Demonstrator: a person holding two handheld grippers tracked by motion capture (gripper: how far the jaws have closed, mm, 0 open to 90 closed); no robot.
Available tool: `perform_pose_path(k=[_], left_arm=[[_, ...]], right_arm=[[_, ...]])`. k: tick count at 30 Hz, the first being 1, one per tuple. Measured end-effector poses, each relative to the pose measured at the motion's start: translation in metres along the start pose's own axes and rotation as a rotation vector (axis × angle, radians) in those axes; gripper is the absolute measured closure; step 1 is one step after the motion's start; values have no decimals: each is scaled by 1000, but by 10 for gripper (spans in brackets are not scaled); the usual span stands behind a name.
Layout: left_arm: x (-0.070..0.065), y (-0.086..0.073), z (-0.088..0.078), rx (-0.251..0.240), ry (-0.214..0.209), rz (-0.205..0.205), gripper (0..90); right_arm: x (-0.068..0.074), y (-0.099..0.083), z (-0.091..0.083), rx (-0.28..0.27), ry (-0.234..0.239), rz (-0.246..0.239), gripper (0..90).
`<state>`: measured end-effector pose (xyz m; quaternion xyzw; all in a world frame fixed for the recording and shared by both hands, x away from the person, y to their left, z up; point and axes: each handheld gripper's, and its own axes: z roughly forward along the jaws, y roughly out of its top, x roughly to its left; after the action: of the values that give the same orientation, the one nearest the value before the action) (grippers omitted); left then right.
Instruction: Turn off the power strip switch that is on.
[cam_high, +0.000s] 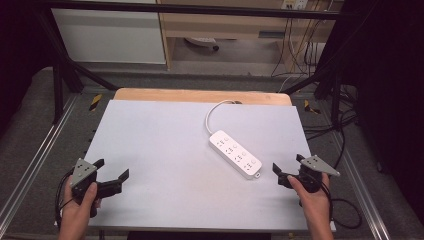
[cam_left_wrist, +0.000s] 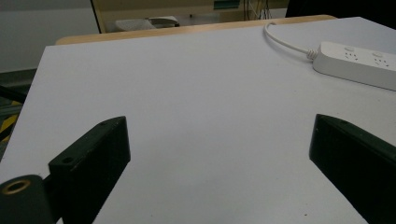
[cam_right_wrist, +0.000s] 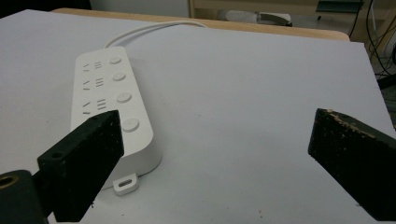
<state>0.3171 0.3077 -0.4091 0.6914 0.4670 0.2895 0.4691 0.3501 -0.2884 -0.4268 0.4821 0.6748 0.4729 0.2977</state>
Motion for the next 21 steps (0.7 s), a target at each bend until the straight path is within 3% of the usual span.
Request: perform_pose_path(k=[21], left_arm=[[1, 0, 0, 9, 1, 2, 51]], right_arm=[[9, 9, -4, -11, 20, 20, 31]])
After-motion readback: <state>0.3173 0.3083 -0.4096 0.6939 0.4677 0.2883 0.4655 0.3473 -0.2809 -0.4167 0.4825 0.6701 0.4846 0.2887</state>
